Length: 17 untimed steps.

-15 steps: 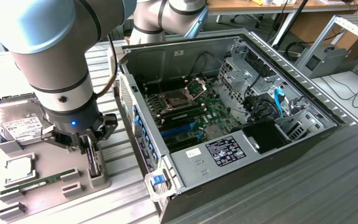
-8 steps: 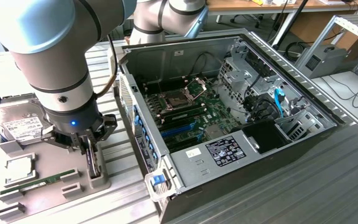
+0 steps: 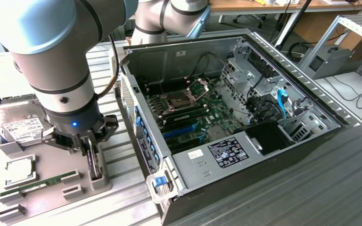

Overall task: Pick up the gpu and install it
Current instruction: 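Pick up the gpu and move the gpu toward the slot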

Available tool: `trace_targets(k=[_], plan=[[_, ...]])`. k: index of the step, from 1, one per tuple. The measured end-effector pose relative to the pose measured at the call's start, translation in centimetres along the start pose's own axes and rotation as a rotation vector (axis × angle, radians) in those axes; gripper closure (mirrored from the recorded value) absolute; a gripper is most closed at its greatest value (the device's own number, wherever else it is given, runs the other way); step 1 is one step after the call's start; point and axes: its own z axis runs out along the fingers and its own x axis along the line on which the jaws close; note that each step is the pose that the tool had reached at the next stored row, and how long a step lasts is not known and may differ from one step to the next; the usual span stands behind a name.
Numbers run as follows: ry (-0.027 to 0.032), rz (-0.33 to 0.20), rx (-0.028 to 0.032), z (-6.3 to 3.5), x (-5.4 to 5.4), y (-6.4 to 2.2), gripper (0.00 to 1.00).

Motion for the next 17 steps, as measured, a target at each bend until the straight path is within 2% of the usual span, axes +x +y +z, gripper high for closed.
trace_targets(k=[12, 17], plan=[[0.0005, -0.017, -0.0007, -0.01, -0.01, 0.0, 0.73], [0.0008, -0.017, -0.0004, -0.57, -0.02, 0.03, 0.73]])
